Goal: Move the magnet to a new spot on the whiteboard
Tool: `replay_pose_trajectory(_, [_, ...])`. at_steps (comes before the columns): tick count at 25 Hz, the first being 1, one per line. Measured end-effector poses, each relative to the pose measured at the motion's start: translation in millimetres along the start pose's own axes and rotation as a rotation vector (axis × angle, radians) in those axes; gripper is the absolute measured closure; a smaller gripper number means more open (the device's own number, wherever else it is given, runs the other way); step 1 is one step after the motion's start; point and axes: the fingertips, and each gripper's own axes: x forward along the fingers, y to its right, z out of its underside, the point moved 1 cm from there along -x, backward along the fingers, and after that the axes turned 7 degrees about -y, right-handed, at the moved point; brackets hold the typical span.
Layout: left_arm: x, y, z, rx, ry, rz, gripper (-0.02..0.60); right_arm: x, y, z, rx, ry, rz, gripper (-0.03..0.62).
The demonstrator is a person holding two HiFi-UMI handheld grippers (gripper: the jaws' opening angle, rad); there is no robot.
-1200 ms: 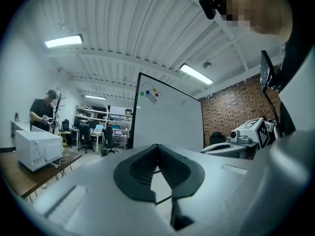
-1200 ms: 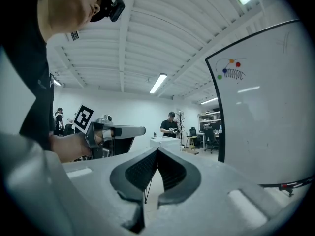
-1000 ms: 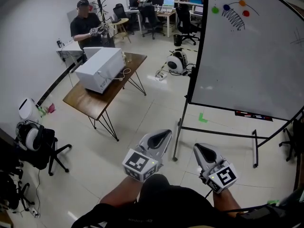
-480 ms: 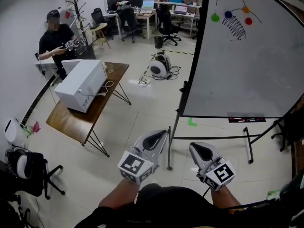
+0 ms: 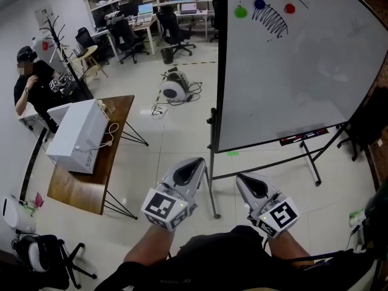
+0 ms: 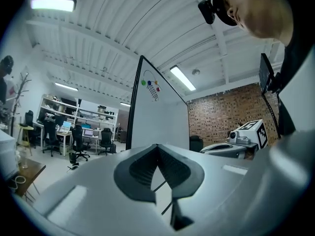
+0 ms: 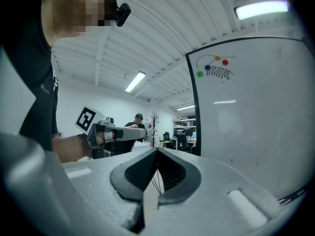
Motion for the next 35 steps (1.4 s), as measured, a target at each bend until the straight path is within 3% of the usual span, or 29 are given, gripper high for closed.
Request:
replay_pose_trajectory(5, [22, -7, -18, 0.01, 0.02, 0.02, 0.566, 8, 28, -13, -0.031, 0.016, 0.048, 0.594])
replay_pose_trajectory(8, [32, -14, -24, 0.017, 0.033, 0.0, 0.566, 23, 57, -44, -0.145, 0.014, 0.086, 0.594])
replay_pose_trajectory(15, [39, -30, -15, -0.012, 0.029, -0.088, 0.566, 51, 118, -192, -0.539, 0.071, 0.215, 0.518])
replay_pose_trajectory(18, [42, -30, -9, -0.021, 0.02, -0.103, 0.566, 64, 133, -242, -0.639, 0.11, 0.264, 0.497])
replay_pose_trajectory(23, [50, -27, -7, -0.026, 0.0, -0.115, 0.566, 91, 154, -303, -0.712, 0.174, 0.294, 0.485])
replay_pose_trajectory(26, [49, -31, 0, -0.026, -0.012, -0.128, 0.566, 107, 168, -322, -0.751, 0.161, 0.326, 0.472])
replay_pose_trajectory(35, [49, -33, 1, -0.032, -0.021, -0.143, 0.566, 138, 188, -329, -0.745, 0.109, 0.367, 0.445])
